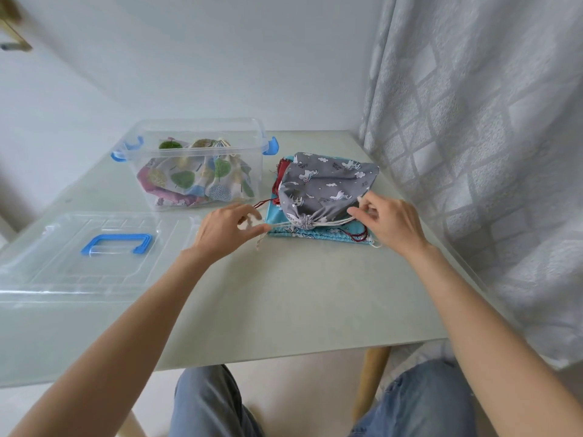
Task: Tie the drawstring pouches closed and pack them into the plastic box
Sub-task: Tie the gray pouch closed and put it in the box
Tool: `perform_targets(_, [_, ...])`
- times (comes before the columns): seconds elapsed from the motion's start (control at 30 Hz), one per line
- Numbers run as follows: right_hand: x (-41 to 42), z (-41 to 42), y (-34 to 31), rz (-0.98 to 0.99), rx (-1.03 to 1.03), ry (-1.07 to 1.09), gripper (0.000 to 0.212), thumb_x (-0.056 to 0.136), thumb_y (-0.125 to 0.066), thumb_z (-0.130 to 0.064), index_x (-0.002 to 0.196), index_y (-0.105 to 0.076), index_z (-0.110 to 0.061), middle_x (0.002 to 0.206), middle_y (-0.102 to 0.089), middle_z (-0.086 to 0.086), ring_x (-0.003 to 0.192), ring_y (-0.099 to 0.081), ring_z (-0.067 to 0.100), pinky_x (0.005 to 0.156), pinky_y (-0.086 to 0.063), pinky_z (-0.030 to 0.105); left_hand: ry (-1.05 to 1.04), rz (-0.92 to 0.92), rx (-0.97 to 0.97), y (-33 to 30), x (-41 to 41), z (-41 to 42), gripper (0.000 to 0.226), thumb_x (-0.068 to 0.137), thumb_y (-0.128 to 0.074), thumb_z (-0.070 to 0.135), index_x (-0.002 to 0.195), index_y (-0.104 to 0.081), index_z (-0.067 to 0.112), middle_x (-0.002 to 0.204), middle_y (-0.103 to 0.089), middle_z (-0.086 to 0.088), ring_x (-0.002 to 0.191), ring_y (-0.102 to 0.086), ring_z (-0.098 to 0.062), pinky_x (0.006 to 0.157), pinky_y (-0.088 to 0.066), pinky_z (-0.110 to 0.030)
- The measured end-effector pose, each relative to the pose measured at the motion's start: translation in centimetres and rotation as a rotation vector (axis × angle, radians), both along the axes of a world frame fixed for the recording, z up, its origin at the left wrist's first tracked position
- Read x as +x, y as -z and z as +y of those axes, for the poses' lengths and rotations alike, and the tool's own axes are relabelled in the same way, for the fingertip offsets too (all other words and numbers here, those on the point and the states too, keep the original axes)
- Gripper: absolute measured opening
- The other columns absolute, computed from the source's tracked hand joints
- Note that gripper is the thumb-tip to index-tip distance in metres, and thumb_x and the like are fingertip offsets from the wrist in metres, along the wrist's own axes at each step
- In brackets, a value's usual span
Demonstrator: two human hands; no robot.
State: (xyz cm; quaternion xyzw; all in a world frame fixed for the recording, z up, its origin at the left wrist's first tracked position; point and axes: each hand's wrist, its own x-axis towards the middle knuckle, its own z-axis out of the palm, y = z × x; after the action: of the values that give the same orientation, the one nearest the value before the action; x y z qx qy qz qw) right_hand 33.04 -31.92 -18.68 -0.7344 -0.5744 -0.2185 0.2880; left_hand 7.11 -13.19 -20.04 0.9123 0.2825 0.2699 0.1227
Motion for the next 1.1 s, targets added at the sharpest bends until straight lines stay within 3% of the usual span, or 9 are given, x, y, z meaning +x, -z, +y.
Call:
perform_targets(0.07, [-0.8,0.5,-1.5,0.181,-0.012,-0.055,0.015,0.092,-0.056,-0.029,0.092,-0.066,-0.018,0.084,-0.062,-0.007,0.065,-0.057,0.016,0.064,-0.044,0.031,0.067,-0.125,-0.268,-0.9,-0.2,-0.5,0.029,0.090,-0.057,0.036,0.117,-0.058,0.025,0.083,-0.056,0.010,0.074,-0.051,-0.006,0.068,-0.040,-0.024])
perform_targets(0.17, [-2.6,2.1,-3.4,0.428,0.010,-0.152,0.027,0.095,-0.046,-0.008,0.113,-0.065,-0.014,0.092,-0.057,-0.006,0.070,-0.052,0.007,0.070,-0.040,0.026,0.195,-0.428,-0.626,-1.9,0.1,-1.0,0.028,0.099,-0.037,0.011,0.118,-0.054,0.023,0.071,-0.045,0.005,0.061,-0.040,-0.006,0.062,-0.033,-0.022])
perform_targets(0.33, [-7.1,5.6,-4.1,0.679,-0.200,-0.319,0.020,0.095,-0.049,-0.010,0.111,-0.056,-0.018,0.083,-0.069,-0.003,0.050,-0.049,-0.004,0.052,-0.037,0.010,0.182,-0.526,-0.537,-3.6,1.1,-1.9,0.019,0.095,-0.048,0.007,0.107,-0.060,0.015,0.083,-0.068,0.000,0.074,-0.063,0.004,0.073,-0.047,-0.010])
perform_targets(0.5, [-10.0,9.1,-2.0,0.857,-0.332,-0.472,0.031,0.080,-0.074,-0.019,0.108,-0.062,-0.018,0.099,-0.067,-0.005,0.076,-0.057,-0.001,0.080,-0.048,0.025,0.128,-0.547,-0.536,-4.4,2.1,-1.2,0.004,0.088,-0.063,0.018,0.091,-0.064,0.020,0.087,-0.074,0.005,0.080,-0.067,-0.004,0.078,-0.051,-0.022])
perform_targets(0.63, [-11.4,10.5,-1.2,0.852,-0.271,-0.513,0.012,0.081,-0.072,-0.020,0.091,-0.066,-0.015,0.058,-0.059,-0.024,0.052,-0.050,-0.008,0.058,-0.035,0.008,0.228,-0.602,-0.618,-6.0,2.6,-1.2,0.005,0.088,-0.062,0.015,0.091,-0.064,0.019,0.090,-0.073,0.000,0.075,-0.066,-0.004,0.077,-0.053,-0.021])
perform_targets(0.73, [-11.4,10.7,-1.1,0.969,-0.200,-0.544,0.013,0.091,-0.059,-0.015,0.090,-0.068,-0.005,0.069,-0.068,-0.012,0.059,-0.058,-0.004,0.064,-0.043,0.011,0.196,-0.486,-0.558,-5.9,2.9,0.0,0.018,0.094,-0.054,0.021,0.110,-0.061,0.017,0.105,-0.070,-0.002,0.087,-0.065,-0.007,0.086,-0.049,-0.023])
perform_targets(0.83, [-10.3,10.1,-1.6,1.154,-0.200,-0.511,0.016,0.095,-0.051,-0.012,0.091,-0.064,-0.003,0.073,-0.071,-0.001,0.041,-0.032,0.007,0.040,-0.025,0.016,0.089,-0.385,-0.611,-4.3,3.0,0.8,0.026,0.098,-0.043,0.020,0.122,-0.052,0.018,0.111,-0.066,-0.002,0.092,-0.062,-0.011,0.089,-0.047,-0.028])
perform_targets(0.97, [-8.4,9.3,-2.4,1.317,-0.233,-0.520,0.018,0.094,-0.048,-0.010,0.082,-0.061,-0.008,0.072,-0.070,0.005,0.043,-0.026,0.008,0.041,-0.016,0.019,0.214,-0.388,-0.894,-2.2,3.2,-0.2,0.023,0.096,-0.047,0.013,0.118,-0.053,0.018,0.105,-0.068,0.000,0.097,-0.065,-0.014,0.093,-0.049,-0.032])
perform_targets(1.1, [-8.0,8.8,-2.4,1.349,-0.224,-0.554,0.016,0.095,-0.046,-0.011,0.082,-0.055,-0.012,0.077,-0.067,0.017,0.042,-0.026,0.009,0.037,-0.018,0.016,0.277,-0.439,-0.902,-1.9,3.5,-0.8,0.015,0.091,-0.058,0.013,0.105,-0.063,0.016,0.096,-0.071,-0.006,0.092,-0.066,-0.017,0.089,-0.051,-0.035])
